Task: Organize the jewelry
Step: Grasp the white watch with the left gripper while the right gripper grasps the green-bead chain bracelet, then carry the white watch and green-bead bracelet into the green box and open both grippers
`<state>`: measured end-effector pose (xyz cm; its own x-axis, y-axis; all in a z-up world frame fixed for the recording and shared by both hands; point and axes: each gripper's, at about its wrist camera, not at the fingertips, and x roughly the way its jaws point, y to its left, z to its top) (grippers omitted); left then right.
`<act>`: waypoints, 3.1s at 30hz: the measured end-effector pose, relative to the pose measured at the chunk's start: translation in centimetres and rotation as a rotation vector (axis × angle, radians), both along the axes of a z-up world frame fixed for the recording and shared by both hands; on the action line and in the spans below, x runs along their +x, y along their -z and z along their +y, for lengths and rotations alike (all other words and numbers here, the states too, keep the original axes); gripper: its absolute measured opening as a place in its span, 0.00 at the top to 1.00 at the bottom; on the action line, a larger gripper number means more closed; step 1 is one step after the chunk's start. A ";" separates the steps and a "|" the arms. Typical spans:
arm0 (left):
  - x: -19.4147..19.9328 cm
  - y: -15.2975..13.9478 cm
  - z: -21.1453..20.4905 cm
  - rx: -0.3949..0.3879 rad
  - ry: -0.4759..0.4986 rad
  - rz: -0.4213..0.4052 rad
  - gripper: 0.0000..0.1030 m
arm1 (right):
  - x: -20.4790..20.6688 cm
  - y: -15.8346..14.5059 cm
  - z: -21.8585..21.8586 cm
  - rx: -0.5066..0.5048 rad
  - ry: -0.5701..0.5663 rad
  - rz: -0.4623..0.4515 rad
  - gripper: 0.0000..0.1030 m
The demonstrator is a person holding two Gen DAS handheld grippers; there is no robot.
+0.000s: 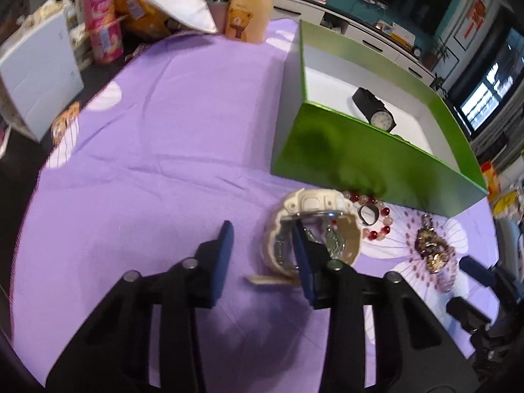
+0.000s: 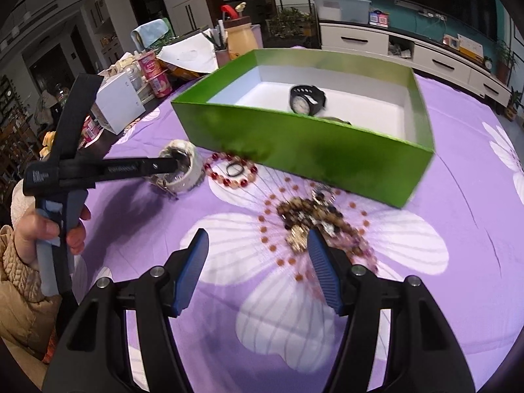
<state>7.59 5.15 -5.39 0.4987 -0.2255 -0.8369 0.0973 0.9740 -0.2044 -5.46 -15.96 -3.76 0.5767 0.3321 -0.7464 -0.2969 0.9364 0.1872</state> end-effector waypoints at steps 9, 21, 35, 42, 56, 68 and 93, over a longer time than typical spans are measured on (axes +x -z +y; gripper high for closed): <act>-1.1 -1.6 2.6 -0.113 -0.037 -0.063 0.89 | 1.8 -0.1 2.2 -0.006 -0.060 -0.007 0.39; -2.4 -3.0 6.9 -0.144 -0.126 -0.102 0.89 | 5.5 1.7 10.2 -0.058 -0.297 -0.006 0.56; -3.3 -2.7 8.0 -0.162 -0.130 -0.105 0.89 | 7.3 2.7 13.1 -0.158 -0.374 -0.025 0.92; -3.7 -2.8 7.9 -0.166 -0.124 -0.106 0.89 | 5.3 1.3 12.0 -0.109 -0.363 -0.059 0.93; -4.7 -5.1 4.5 -0.151 -0.043 -0.146 0.89 | 1.9 -3.5 6.3 -0.071 -0.264 -0.165 0.93; -4.6 -9.0 0.9 -0.131 0.031 -0.230 0.89 | 0.8 -8.0 0.8 -0.053 -0.128 -0.278 0.93; 4.4 -13.7 -5.0 -0.091 0.087 -0.275 0.89 | 5.6 -11.3 -5.3 -0.076 0.028 -0.367 0.93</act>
<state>11.96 0.14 8.29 0.6790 -0.3451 -0.6480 0.2435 0.9385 -0.2447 0.12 -21.24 7.55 0.8183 0.2639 -0.5107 -0.3054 0.9522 0.0028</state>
